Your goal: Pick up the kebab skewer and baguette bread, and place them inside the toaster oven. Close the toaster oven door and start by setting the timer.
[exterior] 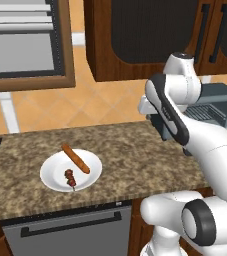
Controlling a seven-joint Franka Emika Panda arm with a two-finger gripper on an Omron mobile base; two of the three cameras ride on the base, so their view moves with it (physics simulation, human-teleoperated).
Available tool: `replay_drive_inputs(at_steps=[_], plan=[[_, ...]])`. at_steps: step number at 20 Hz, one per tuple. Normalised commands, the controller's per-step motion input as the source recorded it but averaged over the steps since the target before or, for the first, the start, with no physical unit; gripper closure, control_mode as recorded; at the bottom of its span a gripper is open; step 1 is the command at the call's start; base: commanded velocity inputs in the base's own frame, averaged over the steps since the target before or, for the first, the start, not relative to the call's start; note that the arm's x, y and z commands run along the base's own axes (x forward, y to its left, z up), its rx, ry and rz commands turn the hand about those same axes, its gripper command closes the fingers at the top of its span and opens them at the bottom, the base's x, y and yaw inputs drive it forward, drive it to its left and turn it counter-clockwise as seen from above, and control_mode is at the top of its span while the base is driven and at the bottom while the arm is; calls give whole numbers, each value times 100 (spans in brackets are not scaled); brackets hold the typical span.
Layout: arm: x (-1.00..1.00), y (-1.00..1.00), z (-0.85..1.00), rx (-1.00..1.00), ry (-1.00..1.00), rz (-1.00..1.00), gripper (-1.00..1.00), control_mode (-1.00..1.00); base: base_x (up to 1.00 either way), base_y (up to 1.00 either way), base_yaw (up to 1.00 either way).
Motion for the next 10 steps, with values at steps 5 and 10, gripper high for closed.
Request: replay_drive_inputs(at_steps=[5, 10], plan=[[0, 0, 0, 0, 0, 0, -100, 100, 0, 0, 0], [0, 0, 0, 0, 0, 0, -100, -100, 0, 0, 0]])
